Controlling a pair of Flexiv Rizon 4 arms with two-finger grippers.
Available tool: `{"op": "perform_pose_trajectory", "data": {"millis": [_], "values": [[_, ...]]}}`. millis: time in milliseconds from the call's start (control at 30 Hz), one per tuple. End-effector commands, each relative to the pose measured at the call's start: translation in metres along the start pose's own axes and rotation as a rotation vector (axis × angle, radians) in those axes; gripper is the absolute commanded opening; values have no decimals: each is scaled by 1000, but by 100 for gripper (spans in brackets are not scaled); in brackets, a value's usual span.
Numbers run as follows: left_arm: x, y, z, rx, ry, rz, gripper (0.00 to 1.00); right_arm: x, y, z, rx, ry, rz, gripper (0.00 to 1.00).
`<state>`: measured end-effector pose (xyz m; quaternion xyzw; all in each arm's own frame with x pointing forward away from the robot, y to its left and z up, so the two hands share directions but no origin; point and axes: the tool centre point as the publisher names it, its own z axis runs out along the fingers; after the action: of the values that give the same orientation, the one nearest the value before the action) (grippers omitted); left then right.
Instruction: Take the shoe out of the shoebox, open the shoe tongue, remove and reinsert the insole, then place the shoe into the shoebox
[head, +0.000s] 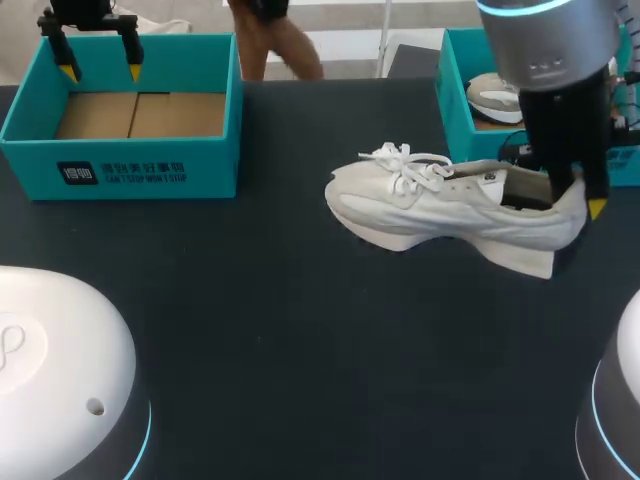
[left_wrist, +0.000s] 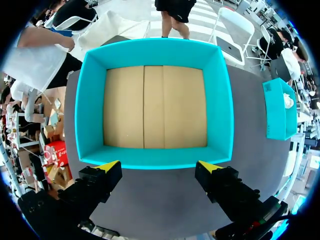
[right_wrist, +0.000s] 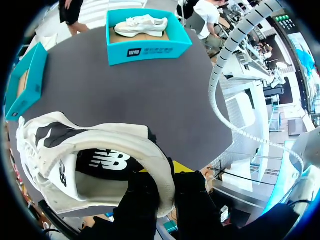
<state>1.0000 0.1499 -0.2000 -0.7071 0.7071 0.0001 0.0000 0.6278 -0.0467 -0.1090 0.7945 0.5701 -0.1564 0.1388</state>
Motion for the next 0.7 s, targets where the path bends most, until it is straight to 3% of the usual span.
{"op": "perform_pose_trajectory", "data": {"millis": [33,367,700], "values": [[0,0,0,0,0,0,100,0,1,-2,2,0,0,0],[0,0,0,0,0,0,100,0,1,-2,2,0,0,0],[0,0,0,0,0,0,100,87,-24,16,-39,36,-100,0]]}}
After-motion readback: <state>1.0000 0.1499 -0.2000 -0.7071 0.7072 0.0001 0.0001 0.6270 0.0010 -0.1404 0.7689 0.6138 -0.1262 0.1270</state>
